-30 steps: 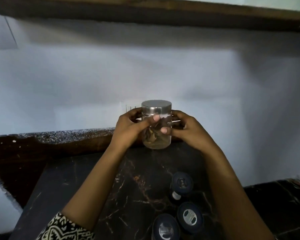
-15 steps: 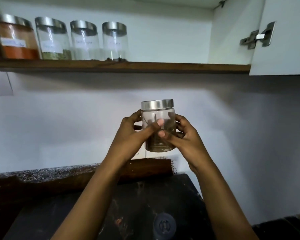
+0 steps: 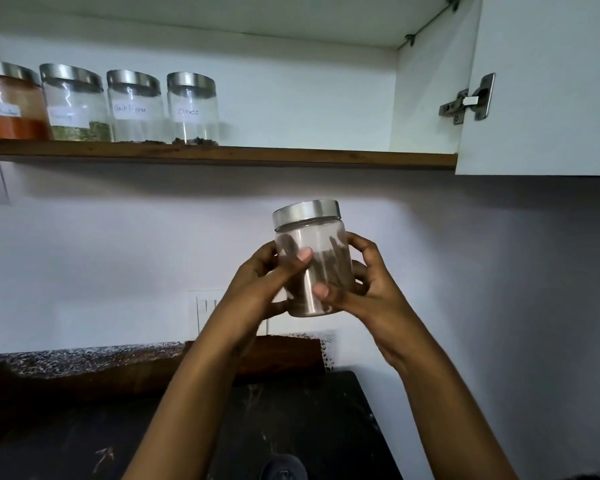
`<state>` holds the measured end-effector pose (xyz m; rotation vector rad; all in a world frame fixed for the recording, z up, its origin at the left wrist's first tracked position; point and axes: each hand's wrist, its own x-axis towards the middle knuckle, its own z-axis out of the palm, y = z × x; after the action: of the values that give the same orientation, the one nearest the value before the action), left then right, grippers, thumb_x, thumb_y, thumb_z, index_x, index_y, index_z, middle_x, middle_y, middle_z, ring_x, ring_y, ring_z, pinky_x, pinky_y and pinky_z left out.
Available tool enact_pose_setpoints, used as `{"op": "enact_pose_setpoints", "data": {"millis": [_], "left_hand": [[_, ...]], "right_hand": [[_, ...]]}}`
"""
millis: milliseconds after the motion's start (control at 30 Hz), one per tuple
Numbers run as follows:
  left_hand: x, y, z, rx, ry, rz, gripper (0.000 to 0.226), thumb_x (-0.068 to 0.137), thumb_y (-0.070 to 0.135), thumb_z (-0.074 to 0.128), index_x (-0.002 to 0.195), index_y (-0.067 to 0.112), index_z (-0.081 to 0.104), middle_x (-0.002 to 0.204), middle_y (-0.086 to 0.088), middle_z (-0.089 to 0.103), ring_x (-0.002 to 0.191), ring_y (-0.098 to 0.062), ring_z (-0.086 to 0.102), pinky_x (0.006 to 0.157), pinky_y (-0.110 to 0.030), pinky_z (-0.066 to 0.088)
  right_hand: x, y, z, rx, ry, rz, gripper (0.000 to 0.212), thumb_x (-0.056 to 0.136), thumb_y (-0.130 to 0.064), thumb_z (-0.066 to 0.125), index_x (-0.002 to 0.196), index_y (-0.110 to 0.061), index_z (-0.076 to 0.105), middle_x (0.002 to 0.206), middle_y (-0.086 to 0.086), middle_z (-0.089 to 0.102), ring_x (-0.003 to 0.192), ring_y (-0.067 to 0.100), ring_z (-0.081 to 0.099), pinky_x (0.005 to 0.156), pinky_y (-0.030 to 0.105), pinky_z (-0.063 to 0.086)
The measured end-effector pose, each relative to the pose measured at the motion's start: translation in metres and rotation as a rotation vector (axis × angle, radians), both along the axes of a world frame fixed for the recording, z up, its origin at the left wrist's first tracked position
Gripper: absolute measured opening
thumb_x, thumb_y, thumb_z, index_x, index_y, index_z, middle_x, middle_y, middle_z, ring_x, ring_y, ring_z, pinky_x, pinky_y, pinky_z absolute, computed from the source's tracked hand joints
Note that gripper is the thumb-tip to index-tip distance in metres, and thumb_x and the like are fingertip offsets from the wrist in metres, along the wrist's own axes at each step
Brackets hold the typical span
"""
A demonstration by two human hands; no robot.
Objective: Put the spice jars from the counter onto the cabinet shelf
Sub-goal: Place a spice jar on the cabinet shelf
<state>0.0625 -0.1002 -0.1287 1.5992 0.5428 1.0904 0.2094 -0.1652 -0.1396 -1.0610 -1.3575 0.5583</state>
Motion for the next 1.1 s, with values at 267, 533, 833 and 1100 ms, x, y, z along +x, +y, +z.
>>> {"op": "enact_pose_setpoints", "data": {"millis": [267,533,833,1100], "left_hand": [[0.013,-0.004,-0.004,-0.009,-0.057,0.005,0.040,0.069,0.039,0.073,0.102,0.017,0.068,0.096,-0.003,0.072,0.081,-0.013,0.070,0.063,-0.025,0.056],[0.026,-0.013,-0.013,-0.117,-0.148,-0.072,0.053,0.077,0.040,0.069,0.121,0.011,0.060,0.114,-0.010,0.070,0.104,-0.022,0.068,0.087,-0.036,0.057],[0.029,-0.014,-0.019,-0.115,-0.154,-0.019,0.045,0.071,0.040,0.062,0.108,0.017,0.068,0.107,-0.004,0.073,0.102,-0.018,0.068,0.083,-0.036,0.056],[0.035,-0.021,-0.020,-0.123,-0.228,0.066,0.052,0.071,0.040,0.063,0.118,0.018,0.060,0.097,-0.001,0.075,0.100,-0.021,0.069,0.083,-0.035,0.056]], "right_hand": [[0.008,-0.007,-0.005,0.026,-0.040,-0.022,0.081,0.060,-0.048,0.076,0.128,-0.051,0.031,0.119,-0.029,0.046,0.104,-0.006,0.054,0.079,0.014,0.051],[0.016,-0.007,-0.012,0.001,0.100,0.057,0.075,0.056,-0.036,0.087,0.119,-0.045,0.047,0.110,-0.013,0.066,0.095,-0.002,0.067,0.074,0.015,0.054],[0.019,-0.018,-0.012,0.041,-0.025,-0.103,0.082,0.060,-0.055,0.075,0.130,-0.047,0.034,0.121,-0.026,0.050,0.108,-0.002,0.055,0.085,0.019,0.050],[0.022,-0.022,-0.003,0.057,0.021,-0.141,0.081,0.050,-0.052,0.071,0.124,-0.047,0.040,0.110,-0.032,0.050,0.100,-0.004,0.056,0.073,0.012,0.049]]}}
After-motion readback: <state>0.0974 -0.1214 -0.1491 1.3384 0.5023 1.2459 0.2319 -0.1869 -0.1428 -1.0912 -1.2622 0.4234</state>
